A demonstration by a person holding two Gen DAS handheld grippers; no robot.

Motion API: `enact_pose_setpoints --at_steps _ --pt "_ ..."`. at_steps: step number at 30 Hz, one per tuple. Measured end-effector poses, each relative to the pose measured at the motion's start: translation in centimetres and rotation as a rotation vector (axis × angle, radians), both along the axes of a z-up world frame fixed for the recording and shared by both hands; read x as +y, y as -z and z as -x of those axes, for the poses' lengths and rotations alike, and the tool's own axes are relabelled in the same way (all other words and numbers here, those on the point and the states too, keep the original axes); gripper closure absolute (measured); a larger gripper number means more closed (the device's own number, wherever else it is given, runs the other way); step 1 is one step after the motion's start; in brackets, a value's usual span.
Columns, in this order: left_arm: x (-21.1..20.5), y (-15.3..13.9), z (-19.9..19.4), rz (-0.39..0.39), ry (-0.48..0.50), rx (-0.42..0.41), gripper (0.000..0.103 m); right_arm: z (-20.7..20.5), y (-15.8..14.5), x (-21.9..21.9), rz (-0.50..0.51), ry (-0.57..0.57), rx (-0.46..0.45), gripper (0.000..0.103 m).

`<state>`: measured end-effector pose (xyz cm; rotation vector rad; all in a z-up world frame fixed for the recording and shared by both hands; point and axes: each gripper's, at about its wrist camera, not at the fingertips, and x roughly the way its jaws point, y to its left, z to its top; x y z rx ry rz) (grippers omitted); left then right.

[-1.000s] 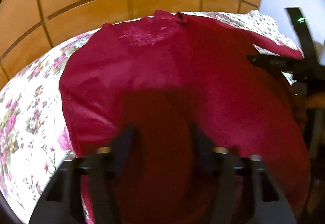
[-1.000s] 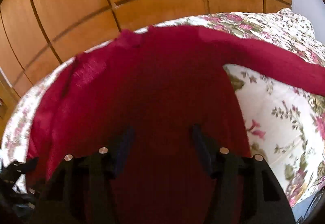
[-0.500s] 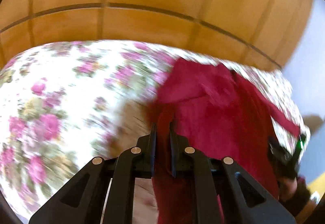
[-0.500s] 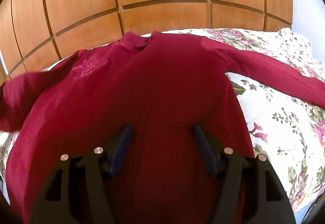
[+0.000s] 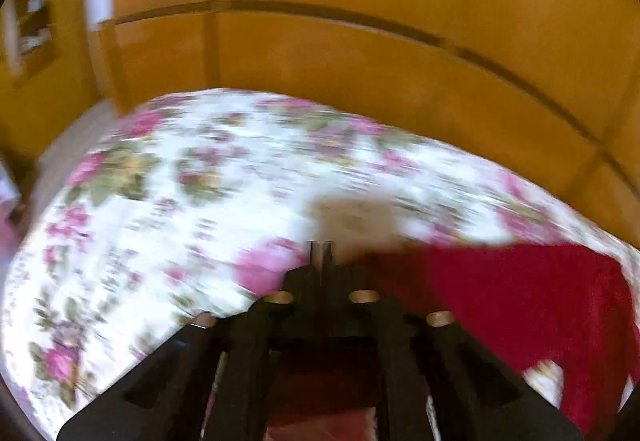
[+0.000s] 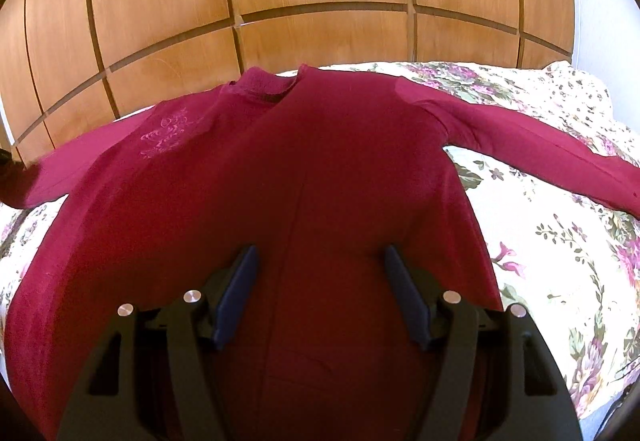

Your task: Fold small clothes

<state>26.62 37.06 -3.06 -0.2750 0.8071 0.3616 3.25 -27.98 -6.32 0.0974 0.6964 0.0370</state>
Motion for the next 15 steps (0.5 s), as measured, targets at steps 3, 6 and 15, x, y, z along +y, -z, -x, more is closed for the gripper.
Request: enact_pose_setpoints --at_steps 3,6,15 --pt "3.1 1.8 -0.7 -0.033 -0.130 0.056 0.103 -0.1 0.0 0.1 0.009 0.000 -0.002 0.035" --pt "5.3 3.3 1.4 0.134 -0.189 0.009 0.103 -0.2 0.0 0.1 0.009 -0.001 0.002 0.034" --pt "-2.4 2.8 9.6 0.321 0.070 -0.098 0.083 1.9 -2.9 -4.4 -0.261 0.081 0.052 0.026"
